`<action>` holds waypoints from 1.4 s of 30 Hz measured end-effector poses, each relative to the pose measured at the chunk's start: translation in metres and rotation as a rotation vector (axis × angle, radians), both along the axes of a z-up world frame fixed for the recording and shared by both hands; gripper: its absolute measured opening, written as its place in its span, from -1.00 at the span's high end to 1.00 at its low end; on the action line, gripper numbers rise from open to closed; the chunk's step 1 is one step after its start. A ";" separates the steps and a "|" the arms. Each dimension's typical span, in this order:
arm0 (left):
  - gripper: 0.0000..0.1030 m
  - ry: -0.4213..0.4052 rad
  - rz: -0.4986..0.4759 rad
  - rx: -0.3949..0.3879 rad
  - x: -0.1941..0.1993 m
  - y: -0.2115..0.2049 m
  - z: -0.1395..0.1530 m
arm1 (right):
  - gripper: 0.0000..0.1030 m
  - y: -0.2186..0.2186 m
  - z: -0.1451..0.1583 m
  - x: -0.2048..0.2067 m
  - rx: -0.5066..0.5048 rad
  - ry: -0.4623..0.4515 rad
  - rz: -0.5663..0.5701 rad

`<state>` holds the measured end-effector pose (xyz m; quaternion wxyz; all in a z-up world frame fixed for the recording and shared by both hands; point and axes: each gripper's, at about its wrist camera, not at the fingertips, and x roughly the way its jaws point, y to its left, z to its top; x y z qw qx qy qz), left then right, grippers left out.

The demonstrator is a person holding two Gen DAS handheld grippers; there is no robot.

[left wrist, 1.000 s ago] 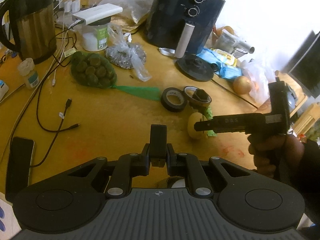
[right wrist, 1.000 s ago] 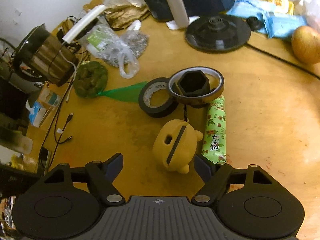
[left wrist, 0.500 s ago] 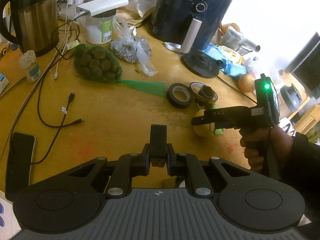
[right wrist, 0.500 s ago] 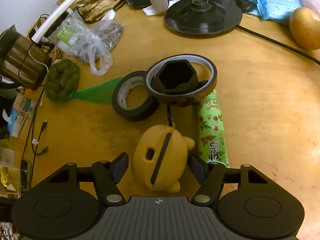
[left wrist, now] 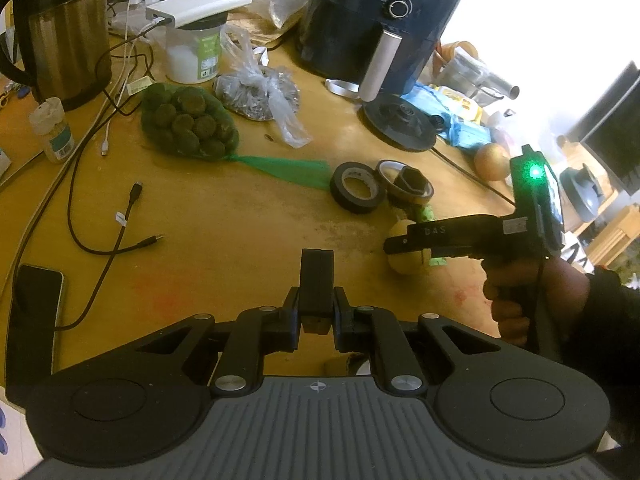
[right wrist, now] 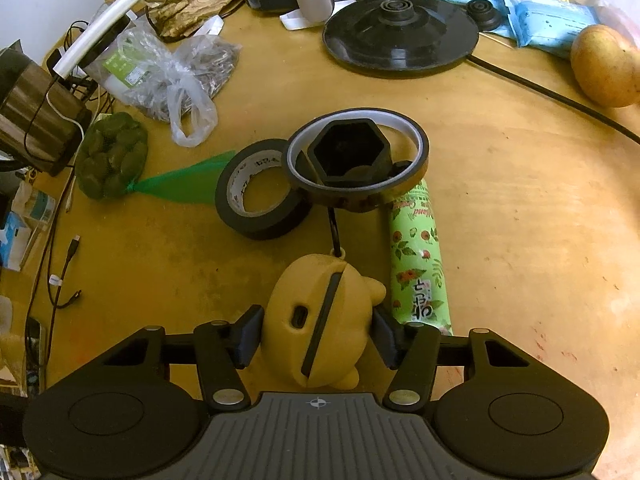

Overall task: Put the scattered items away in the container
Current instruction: 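Lift the yellow figure and black piece with both grippers toward the box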

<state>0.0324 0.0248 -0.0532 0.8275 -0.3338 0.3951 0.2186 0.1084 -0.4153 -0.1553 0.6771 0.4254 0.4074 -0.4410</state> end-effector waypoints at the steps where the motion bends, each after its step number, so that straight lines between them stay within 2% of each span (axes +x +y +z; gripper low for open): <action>1: 0.70 0.000 0.001 0.000 0.000 0.000 0.000 | -0.16 0.001 0.002 -0.001 -0.001 -0.004 0.002; 20: 0.70 -0.020 -0.024 0.016 0.006 -0.025 0.009 | -0.15 0.038 0.053 -0.040 -0.045 -0.091 -0.038; 42: 0.70 -0.043 -0.089 0.041 0.024 -0.069 0.018 | -0.15 0.113 0.110 -0.115 -0.183 -0.153 -0.045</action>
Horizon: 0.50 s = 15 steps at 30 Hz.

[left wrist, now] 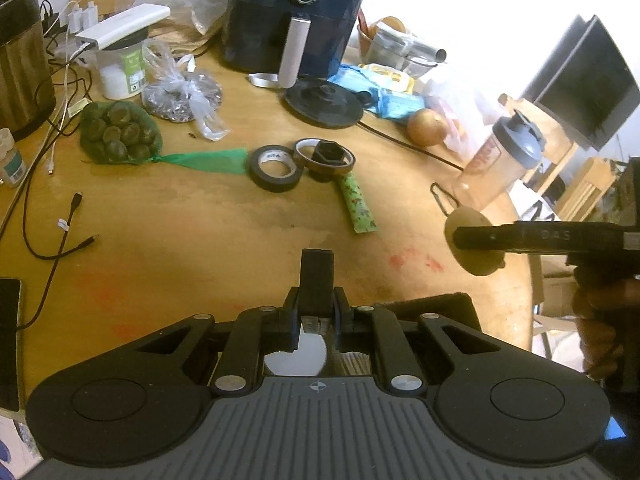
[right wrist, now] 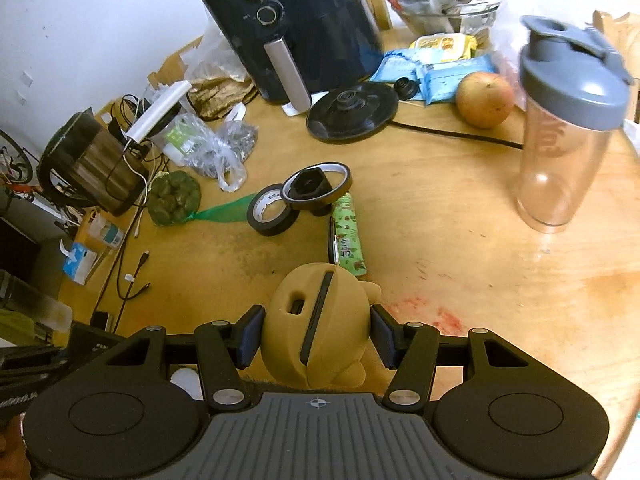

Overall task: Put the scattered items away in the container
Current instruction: 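Lift the yellow figure and black piece with both grippers toward the box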

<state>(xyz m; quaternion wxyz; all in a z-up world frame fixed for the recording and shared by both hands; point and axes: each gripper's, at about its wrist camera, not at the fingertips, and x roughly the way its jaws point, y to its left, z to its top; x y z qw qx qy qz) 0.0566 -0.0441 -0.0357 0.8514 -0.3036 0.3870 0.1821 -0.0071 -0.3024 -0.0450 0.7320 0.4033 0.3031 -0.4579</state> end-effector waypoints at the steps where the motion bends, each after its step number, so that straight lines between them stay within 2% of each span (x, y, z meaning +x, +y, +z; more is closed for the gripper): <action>1: 0.70 0.002 -0.002 0.000 0.000 -0.002 0.000 | -0.15 0.003 0.001 -0.003 -0.003 -0.003 0.000; 15: 0.70 0.058 -0.056 -0.006 0.002 -0.029 -0.012 | -0.15 0.034 0.000 -0.020 0.005 -0.037 0.020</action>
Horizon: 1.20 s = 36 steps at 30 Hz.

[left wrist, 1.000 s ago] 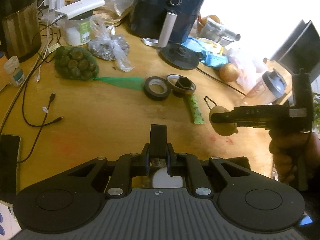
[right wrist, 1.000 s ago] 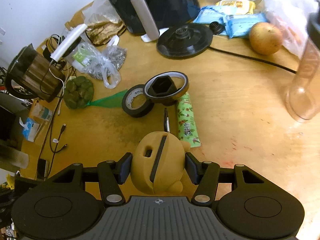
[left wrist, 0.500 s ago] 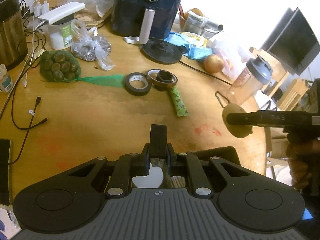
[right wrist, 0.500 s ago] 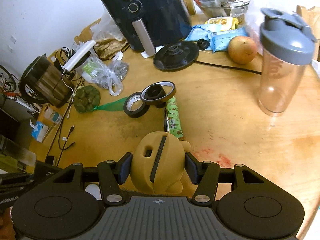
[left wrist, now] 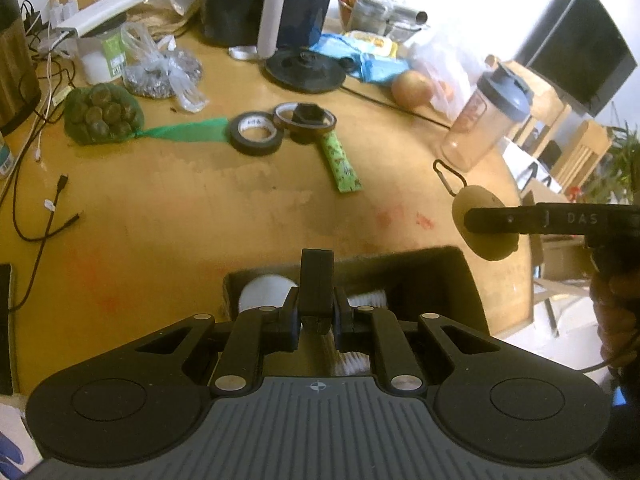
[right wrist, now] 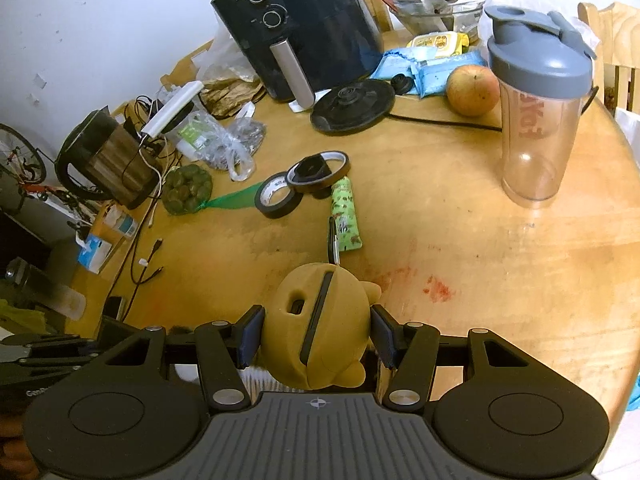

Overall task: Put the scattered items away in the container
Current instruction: 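Lift the yellow figure and black piece with both grippers toward the box, then lower the yellow figure into the box and open the right gripper while the left releases the black piece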

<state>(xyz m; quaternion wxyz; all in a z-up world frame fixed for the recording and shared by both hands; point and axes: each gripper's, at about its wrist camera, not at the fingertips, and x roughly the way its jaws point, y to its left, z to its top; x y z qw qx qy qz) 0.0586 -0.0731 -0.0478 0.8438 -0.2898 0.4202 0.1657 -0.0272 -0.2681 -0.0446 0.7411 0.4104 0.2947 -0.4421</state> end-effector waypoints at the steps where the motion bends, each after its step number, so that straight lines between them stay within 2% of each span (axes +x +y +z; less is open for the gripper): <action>1: 0.70 0.005 -0.002 -0.001 0.000 -0.002 -0.001 | -0.15 0.002 -0.001 0.000 0.005 -0.002 0.004; 24: 0.69 0.086 0.011 -0.022 0.000 -0.015 -0.024 | -0.15 0.028 -0.009 0.007 0.038 -0.031 0.083; 30: 0.66 0.087 0.006 -0.001 -0.001 -0.017 -0.022 | -0.16 0.029 -0.010 0.010 0.044 -0.027 0.091; 31: 0.64 0.086 0.008 0.004 -0.002 -0.017 -0.022 | -0.16 0.030 -0.010 0.010 0.044 -0.026 0.092; 34: 0.33 0.078 0.028 0.020 -0.003 -0.017 -0.019 | -0.15 0.030 -0.010 0.010 0.045 -0.021 0.097; 36: 0.24 0.064 0.043 0.031 -0.005 -0.017 -0.015 | -0.16 0.030 -0.010 0.011 0.044 -0.020 0.097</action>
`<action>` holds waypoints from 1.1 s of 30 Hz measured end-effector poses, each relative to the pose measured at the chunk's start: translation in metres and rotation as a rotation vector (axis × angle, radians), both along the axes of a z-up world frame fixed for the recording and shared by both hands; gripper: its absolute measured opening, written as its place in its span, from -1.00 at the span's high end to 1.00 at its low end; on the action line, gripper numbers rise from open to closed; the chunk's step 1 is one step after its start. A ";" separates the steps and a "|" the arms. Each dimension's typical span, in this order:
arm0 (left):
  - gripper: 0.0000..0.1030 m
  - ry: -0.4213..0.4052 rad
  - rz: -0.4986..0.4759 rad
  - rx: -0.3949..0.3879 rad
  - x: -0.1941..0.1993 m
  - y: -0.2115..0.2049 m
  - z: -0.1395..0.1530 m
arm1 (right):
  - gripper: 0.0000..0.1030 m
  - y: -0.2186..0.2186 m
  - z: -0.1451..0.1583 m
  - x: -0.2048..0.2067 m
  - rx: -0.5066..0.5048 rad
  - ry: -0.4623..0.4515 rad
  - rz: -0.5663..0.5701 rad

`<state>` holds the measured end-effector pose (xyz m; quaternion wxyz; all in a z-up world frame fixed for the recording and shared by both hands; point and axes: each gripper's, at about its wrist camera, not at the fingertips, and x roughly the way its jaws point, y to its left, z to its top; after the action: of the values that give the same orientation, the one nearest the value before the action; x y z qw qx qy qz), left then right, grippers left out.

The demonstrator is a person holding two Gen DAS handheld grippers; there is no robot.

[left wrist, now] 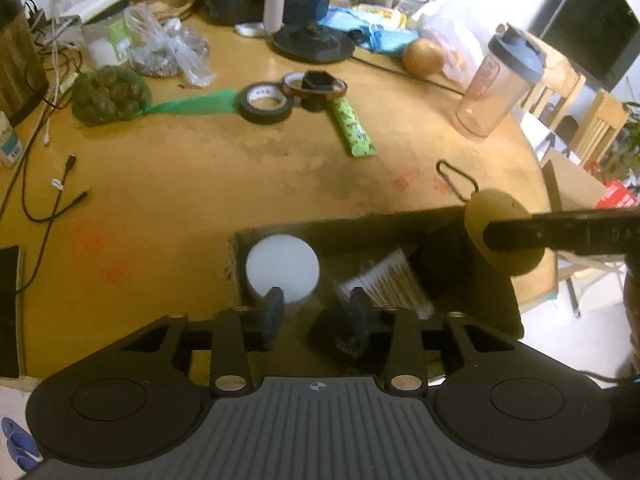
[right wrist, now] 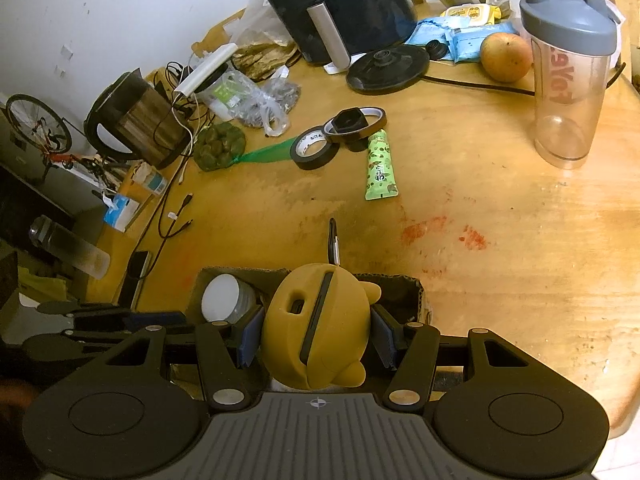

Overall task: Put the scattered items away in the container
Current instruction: 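Lower the yellow figure into the box and open the right gripper while the left releases the black piece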

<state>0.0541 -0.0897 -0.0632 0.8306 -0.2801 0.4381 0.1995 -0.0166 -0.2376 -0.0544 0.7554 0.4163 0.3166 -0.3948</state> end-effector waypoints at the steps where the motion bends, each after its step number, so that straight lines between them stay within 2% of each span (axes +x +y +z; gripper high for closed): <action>1: 0.19 -0.010 0.006 0.002 -0.001 0.000 0.002 | -0.16 0.000 0.000 0.000 0.000 0.001 0.001; 7: 0.01 -0.047 0.032 0.017 -0.001 0.002 0.008 | -0.15 0.003 0.000 0.004 0.000 0.007 0.026; 29: -0.04 -0.080 0.126 0.035 -0.018 0.006 0.011 | -0.15 0.012 -0.008 0.033 0.003 0.036 0.164; 32: -0.05 -0.081 0.139 0.036 -0.020 0.007 0.011 | -0.24 0.012 -0.010 0.039 -0.001 0.059 0.167; 33: -0.05 -0.081 0.143 0.037 -0.021 0.008 0.011 | -0.42 0.011 -0.010 0.039 -0.003 0.054 0.169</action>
<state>0.0329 -0.0819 -0.0519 0.8362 -0.3033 0.3792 0.2548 0.0227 -0.2261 -0.0641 0.7778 0.3762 0.3703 -0.3412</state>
